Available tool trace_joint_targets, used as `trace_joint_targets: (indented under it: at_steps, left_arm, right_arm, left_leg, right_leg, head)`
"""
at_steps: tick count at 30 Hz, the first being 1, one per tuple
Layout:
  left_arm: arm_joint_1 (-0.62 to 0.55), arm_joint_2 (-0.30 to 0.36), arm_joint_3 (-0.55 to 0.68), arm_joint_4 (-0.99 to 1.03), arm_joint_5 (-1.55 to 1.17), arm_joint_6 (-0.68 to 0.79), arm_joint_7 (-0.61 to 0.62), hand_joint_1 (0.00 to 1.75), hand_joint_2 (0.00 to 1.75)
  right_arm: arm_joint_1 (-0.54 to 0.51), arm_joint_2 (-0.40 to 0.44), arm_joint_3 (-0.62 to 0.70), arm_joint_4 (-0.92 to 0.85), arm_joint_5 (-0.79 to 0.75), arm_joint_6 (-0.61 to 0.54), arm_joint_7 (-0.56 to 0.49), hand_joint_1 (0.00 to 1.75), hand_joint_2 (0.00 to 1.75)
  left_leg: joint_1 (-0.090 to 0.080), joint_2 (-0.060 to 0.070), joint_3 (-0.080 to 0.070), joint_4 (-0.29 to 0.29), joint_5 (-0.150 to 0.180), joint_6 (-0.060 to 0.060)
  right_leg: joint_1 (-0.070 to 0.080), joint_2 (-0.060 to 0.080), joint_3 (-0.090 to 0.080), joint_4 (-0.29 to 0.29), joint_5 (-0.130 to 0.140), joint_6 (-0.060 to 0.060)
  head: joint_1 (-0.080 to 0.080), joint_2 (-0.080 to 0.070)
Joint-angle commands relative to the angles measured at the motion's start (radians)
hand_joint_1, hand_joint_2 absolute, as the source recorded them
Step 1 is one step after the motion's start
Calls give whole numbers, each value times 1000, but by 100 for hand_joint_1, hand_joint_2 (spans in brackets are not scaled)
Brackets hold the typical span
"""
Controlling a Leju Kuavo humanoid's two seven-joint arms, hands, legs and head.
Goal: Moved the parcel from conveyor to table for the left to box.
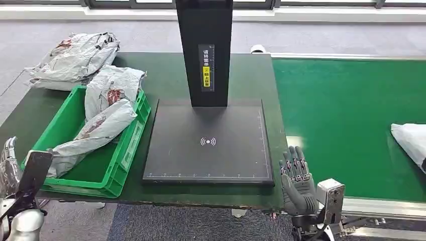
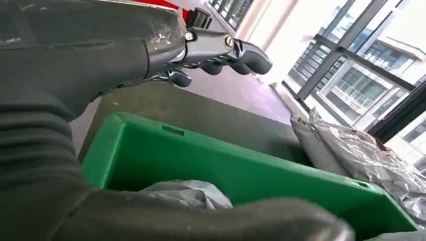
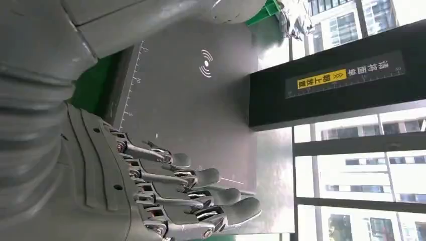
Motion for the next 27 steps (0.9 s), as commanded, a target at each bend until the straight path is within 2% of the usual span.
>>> trace_joint_targets:
  at_steps: [1,4,8,12,13,16,20,21,22,25,27]
  left_arm:
    - [-28,-26,-14,1,96,-45,-44,0,0]
    - [-61,-27,-38,-16,213,-92,-121,0,0]
    - [-66,-47,-93,-125,660,-426,-215,0,0]
    - [-65,-98,-172,-190,806,-550,-250,0,0]
    - [-72,-118,-210,-192,822,-562,-257,0,175]
    - [-84,-184,-343,-168,694,-492,-296,0,175]
    - [-80,-263,-487,-111,679,-497,-345,0,175]
    - [-64,-280,-513,-106,672,-491,-352,0,175]
    - [-44,-295,-537,-104,673,-495,-361,0,175]
    - [34,-344,-586,-144,641,-499,-396,0,175]
    - [60,-358,-593,-177,631,-500,-383,0,175]
  right_arm:
    - [-24,-35,-5,45,-8,-12,-5,0,175]
    - [-34,-41,1,57,-11,-14,-7,0,175]
    - [-71,-52,1,98,-24,-14,-7,0,175]
    - [-107,-45,-12,139,-22,-12,-3,0,175]
    - [-114,-48,-18,147,-9,-20,6,0,175]
    - [-154,-58,-70,192,107,-107,92,0,175]
    - [-261,-103,-162,270,289,-148,167,0,175]
    - [-304,-127,-181,311,391,-185,209,0,175]
    - [-351,-144,-220,363,418,-190,222,0,175]
    - [-566,-253,-315,636,623,-292,279,0,175]
    - [-670,-320,-352,769,732,-341,329,0,175]
  left_leg:
    - [0,1,5,-3,-1,2]
    - [0,0,4,-2,0,2]
    - [1,-2,2,-1,1,1]
    - [0,-1,2,-1,1,1]
    - [0,-2,4,-2,1,2]
    - [-1,-5,3,-2,2,2]
    - [-2,-6,5,-2,2,3]
    - [-2,-5,3,-1,2,2]
    - [-3,-3,3,-1,1,2]
    - [-4,0,6,-2,1,4]
    - [-5,4,5,-1,1,5]
  right_leg:
    - [1,-5,6,-4,-1,0]
    - [1,-6,5,-3,-1,0]
    - [1,-7,3,-2,0,0]
    - [1,-5,3,-2,0,0]
    - [1,-8,6,-4,0,1]
    - [0,-9,5,-3,0,1]
    - [-1,-11,8,-5,1,2]
    - [-2,-8,6,-3,1,2]
    - [-3,-6,5,-3,1,2]
    - [-3,-3,7,-5,3,4]
    - [-4,0,6,-5,5,5]
  head:
    - [0,0]
    - [0,0]
    - [0,0]
    - [0,0]
    - [0,0]
    - [0,0]
    - [0,0]
    - [0,0]
    - [0,0]
    - [0,0]
    - [0,0]
